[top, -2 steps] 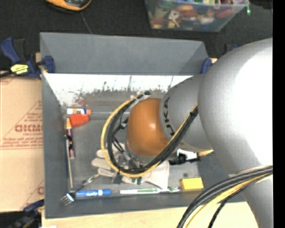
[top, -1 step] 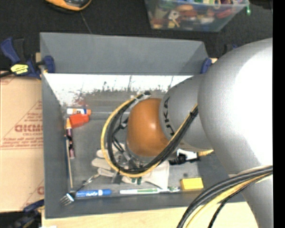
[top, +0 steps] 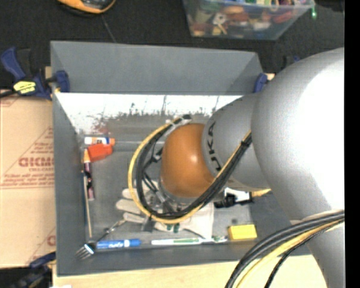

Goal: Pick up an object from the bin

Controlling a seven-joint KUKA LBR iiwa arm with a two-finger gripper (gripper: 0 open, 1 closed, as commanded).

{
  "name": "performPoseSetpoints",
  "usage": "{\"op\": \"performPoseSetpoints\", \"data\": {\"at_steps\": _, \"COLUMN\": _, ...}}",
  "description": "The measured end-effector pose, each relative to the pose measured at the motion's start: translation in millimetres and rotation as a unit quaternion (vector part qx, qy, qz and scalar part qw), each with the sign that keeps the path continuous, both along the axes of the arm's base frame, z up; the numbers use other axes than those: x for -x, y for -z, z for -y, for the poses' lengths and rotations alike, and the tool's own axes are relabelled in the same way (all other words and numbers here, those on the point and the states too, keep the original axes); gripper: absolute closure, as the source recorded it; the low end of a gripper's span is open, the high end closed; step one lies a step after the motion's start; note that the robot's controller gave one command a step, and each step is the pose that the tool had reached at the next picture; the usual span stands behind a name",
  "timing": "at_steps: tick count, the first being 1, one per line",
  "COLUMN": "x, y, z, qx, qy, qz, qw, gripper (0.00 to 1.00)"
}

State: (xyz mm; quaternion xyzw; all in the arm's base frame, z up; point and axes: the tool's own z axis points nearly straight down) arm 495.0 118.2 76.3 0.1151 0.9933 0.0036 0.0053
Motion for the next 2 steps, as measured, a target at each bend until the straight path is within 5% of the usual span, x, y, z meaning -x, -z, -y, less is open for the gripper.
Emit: {"op": "performPoseSetpoints", "data": {"at_steps": 2, "x": 1.8, "y": -79.8, "z": 1.4, "qx": 0.001, "qy": -0.001, "qz": -0.0049, "qw": 1.0, "gripper": 1.0}}
